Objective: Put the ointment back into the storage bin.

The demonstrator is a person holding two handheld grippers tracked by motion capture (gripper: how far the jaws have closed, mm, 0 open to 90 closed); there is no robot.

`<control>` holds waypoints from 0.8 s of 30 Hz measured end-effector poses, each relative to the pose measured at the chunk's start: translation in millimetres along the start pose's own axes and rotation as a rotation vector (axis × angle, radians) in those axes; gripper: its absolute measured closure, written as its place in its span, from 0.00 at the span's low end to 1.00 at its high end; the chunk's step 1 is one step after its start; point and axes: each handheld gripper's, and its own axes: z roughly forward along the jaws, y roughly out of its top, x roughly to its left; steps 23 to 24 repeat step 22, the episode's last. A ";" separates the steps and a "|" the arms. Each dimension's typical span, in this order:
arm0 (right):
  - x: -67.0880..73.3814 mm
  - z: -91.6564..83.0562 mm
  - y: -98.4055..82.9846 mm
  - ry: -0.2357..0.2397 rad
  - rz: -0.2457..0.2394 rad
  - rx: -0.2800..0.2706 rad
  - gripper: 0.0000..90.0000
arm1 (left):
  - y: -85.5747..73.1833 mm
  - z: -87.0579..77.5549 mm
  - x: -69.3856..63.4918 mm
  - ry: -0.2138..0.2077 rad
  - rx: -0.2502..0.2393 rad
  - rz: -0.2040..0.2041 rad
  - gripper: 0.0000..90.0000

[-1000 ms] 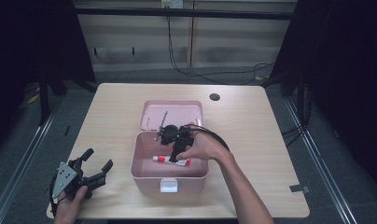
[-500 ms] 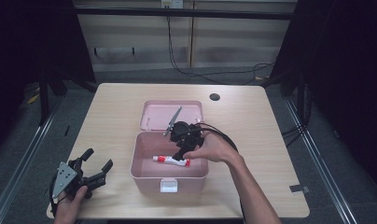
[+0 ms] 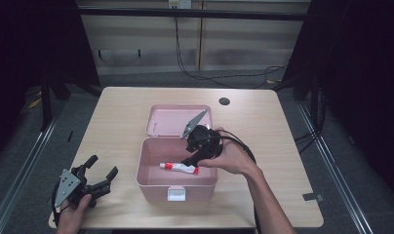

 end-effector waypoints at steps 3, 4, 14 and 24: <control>0.7 -2.1 -4.0 -0.005 -0.002 -0.033 0.55 | 0.0 0.1 -0.1 -0.002 0.000 -0.002 0.17; 1.0 -2.6 -4.9 -0.003 0.004 -0.036 0.55 | 0.0 0.0 -0.1 -0.002 0.000 -0.002 0.17; 0.1 -15.8 -20.1 -0.001 0.037 -0.157 0.55 | 0.0 0.0 0.0 0.000 0.000 0.000 0.17; 3.4 -27.6 -27.0 0.001 0.042 -0.237 0.54 | 0.0 0.0 0.0 0.000 0.000 0.000 0.17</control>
